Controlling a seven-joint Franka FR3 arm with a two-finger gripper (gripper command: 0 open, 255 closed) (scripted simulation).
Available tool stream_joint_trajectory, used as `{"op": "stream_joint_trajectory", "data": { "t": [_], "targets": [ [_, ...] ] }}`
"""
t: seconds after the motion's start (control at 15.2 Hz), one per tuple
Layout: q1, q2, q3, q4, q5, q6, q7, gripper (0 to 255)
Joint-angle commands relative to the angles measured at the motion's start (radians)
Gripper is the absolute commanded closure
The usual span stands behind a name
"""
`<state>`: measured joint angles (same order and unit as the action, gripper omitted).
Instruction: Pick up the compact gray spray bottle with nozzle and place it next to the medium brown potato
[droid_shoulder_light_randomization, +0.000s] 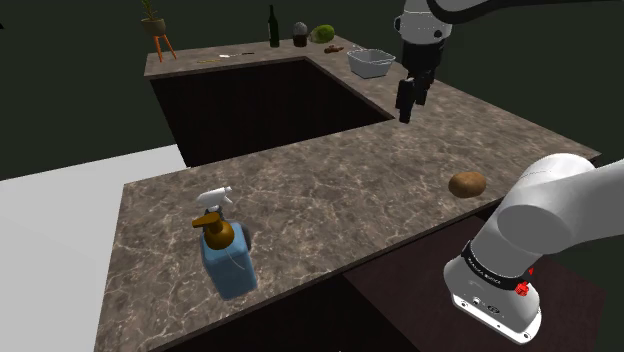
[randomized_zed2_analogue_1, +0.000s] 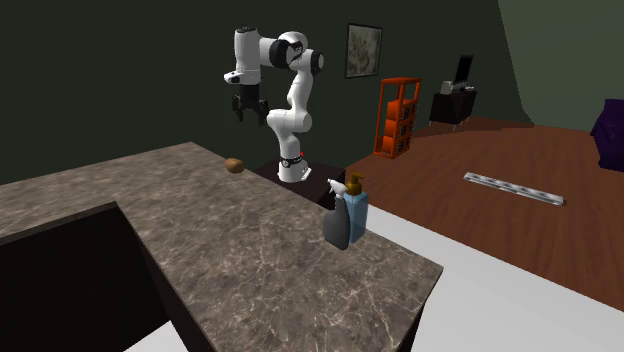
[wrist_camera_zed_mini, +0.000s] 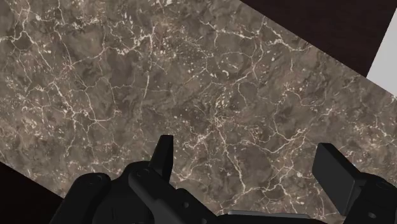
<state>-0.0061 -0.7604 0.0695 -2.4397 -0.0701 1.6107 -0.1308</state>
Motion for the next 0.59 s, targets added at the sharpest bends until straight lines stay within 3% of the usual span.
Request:
{"op": "stream_joint_trajectory", "data": {
  "t": [0.0, 0.53],
  "targets": [
    [0.000, 0.000, 0.000, 0.000, 0.000, 0.000, 0.000, 0],
    [0.077, 0.253, 0.094, 0.138, 0.039, 0.107, -0.007, 0]
  ]
}}
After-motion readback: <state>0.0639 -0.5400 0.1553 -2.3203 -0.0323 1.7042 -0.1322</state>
